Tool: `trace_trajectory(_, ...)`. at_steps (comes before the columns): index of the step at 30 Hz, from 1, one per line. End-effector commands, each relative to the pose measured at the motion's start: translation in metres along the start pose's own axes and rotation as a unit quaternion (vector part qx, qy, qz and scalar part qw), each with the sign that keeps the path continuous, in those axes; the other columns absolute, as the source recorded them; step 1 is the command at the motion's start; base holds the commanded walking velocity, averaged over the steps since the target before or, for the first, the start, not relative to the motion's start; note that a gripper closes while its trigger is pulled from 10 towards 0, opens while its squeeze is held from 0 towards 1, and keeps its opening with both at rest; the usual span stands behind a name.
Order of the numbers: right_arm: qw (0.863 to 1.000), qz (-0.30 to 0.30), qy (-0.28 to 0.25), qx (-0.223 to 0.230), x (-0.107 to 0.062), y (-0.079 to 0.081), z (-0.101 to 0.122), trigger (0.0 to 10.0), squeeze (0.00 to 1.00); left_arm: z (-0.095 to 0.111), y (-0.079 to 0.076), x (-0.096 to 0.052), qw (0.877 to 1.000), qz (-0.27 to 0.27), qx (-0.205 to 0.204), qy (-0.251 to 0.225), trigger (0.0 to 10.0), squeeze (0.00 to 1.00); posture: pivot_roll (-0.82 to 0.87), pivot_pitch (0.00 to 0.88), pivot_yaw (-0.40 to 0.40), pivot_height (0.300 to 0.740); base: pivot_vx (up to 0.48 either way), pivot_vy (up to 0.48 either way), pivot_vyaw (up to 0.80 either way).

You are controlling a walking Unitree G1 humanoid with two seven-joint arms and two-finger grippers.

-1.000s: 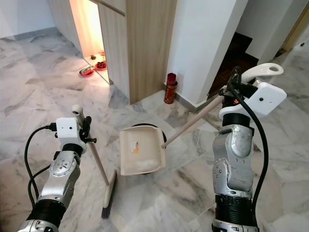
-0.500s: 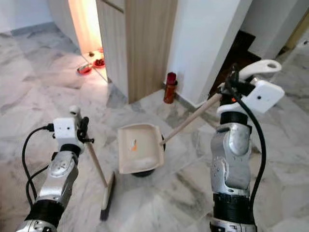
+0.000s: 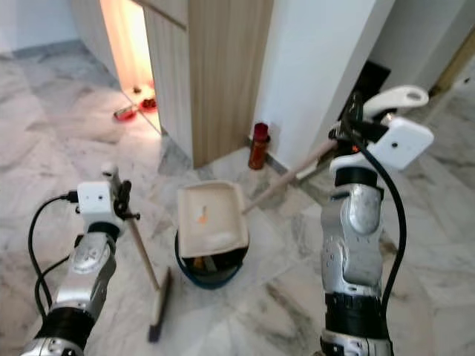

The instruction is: Sweep floor

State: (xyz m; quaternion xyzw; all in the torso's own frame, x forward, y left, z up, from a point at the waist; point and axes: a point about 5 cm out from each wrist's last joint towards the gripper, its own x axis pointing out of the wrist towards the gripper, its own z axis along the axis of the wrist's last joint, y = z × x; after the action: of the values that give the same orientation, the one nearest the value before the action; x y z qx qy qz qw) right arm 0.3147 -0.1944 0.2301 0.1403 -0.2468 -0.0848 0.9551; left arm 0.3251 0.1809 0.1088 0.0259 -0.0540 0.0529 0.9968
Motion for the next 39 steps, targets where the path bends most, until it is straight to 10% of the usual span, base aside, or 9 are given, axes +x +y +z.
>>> trace_trajectory(1, 0.999, -0.002, -0.041, -0.005, 0.005, -0.002, 0.017, 10.0, 0.0, 0.011, -0.009, 0.003, 1.0, -0.013, -0.006, -0.024, 10.0, 0.0, 0.22, 0.015, -0.075, 0.74, 0.285, 0.0, 0.0)
trace_trajectory(15, 0.999, -0.001, -0.041, -0.005, 0.005, -0.001, 0.016, 10.0, 0.0, 0.011, -0.009, 0.003, 1.0, -0.013, -0.006, -0.025, 10.0, 0.0, 0.22, 0.015, -0.075, 0.74, 0.285, 0.0, 0.0)
trace_trajectory(39, 0.982, 0.164, -0.09, -0.032, -0.021, 0.067, 0.023, 10.0, 0.0, 0.008, -0.012, 0.0, 1.0, -0.012, -0.013, -0.026, 10.0, 0.0, 0.21, 0.033, -0.09, 0.74, 0.059, 0.0, 0.0)
